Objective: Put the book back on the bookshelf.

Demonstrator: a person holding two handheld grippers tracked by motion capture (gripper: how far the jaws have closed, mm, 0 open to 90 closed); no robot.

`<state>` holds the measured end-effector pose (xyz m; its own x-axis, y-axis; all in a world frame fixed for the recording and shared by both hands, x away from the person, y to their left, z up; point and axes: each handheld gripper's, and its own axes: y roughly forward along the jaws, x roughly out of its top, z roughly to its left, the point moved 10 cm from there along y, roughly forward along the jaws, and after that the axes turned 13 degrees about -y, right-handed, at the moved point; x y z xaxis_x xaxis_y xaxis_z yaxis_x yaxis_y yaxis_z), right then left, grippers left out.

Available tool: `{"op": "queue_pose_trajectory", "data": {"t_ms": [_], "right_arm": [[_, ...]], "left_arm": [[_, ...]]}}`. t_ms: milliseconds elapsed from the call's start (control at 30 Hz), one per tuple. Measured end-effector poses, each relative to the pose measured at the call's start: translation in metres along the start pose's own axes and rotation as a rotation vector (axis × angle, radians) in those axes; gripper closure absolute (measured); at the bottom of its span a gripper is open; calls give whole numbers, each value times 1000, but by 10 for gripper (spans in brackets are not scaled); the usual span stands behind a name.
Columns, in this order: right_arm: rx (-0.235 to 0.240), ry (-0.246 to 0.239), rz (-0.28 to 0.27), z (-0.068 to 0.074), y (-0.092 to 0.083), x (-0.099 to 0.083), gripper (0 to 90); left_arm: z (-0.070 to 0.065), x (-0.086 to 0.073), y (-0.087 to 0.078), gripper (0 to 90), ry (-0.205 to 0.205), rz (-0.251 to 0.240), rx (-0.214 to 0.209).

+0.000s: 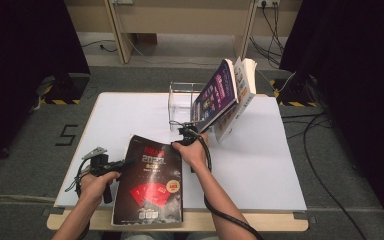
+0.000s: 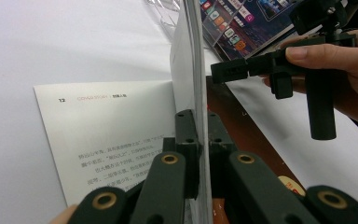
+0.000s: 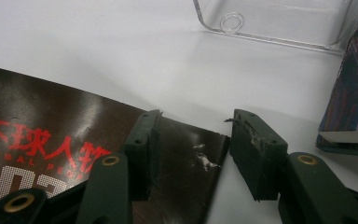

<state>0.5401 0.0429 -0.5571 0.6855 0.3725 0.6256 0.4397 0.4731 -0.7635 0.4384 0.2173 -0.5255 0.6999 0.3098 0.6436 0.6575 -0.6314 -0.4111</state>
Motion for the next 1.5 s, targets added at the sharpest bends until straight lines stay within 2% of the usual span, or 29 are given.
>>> {"op": "queue_pose_trajectory", "data": {"t_ms": [200, 433, 633, 867, 933, 1000, 1067, 1267, 1367, 1500], "right_arm": [[-3, -10, 4, 0, 0, 0, 531], [10, 21, -7, -2, 0, 1, 541], [-12, -23, -11, -3, 1, 0, 550], [-51, -150, 26, -1, 3, -1, 595], [-59, -141, 38, 0, 2, -1, 600], [-51, -151, 39, -2, 2, -1, 620], [-44, -134, 44, -2, 2, -1, 642], [-63, -174, 54, -2, 2, 0, 661], [-57, -173, 62, -1, 1, 0, 709], [-74, -181, 71, -1, 0, 0, 764]], "left_arm": [[-2, 1, 0, 868, 0, -4, -5], [-2, 1, -1, 868, 2, -8, -11], [-2, 0, 0, 868, 6, -6, -7], [3, -1, 3, 868, 2, 0, 16], [5, -2, 4, 868, 6, 3, 28], [9, -4, 6, 868, 4, 8, 42], [12, -5, 7, 868, -2, 14, 53], [17, -7, 8, 868, -13, 18, 68], [18, -7, 9, 867, -16, 17, 73], [19, -7, 9, 867, -24, 18, 77]]}}
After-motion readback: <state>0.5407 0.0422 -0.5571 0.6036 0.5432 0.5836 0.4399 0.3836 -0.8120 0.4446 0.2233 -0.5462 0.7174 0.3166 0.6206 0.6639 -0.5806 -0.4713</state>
